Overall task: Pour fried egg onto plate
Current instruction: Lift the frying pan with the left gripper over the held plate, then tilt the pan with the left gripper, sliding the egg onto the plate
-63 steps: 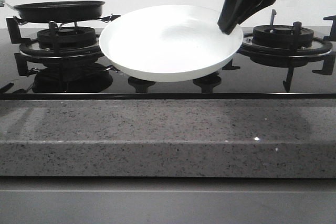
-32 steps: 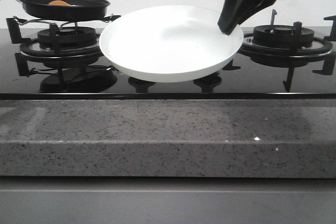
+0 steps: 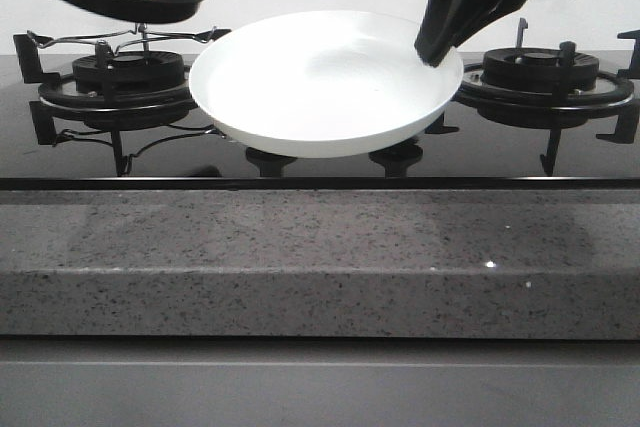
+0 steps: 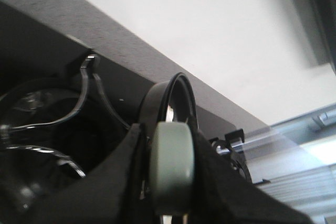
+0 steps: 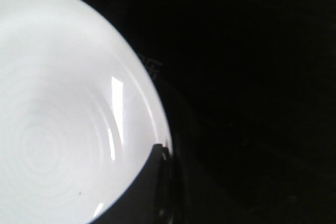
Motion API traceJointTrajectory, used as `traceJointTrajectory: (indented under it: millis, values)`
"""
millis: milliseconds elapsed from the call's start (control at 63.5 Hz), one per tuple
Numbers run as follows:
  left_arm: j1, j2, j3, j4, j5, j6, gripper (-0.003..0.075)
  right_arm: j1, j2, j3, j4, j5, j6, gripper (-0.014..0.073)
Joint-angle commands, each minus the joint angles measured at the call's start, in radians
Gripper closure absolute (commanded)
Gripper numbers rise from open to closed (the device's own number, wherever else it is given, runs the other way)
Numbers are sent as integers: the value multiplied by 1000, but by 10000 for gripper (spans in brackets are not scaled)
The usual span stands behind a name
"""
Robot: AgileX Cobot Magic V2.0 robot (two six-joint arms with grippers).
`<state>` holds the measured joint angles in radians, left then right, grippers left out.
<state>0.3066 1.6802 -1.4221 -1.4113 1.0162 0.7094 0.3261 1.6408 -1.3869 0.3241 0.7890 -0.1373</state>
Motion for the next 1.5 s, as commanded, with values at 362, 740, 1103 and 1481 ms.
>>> traceJointTrajectory:
  millis: [362,740,1103,1481]
  values:
    - [-135,-213,-32,-16,13,103,741,1,-53,-26,15,-40,-6,662]
    - [-322,-312,-32,81,-129,277,741,1,-53,-26,15,-40,-6,662]
    - [-515,-333,-32,226,-227,496,741,1,-53,-26,15,-40,-6,662]
    - [-600,-333,-32,300,-318,596,741,1,-53,-26,15,-40,-6,662]
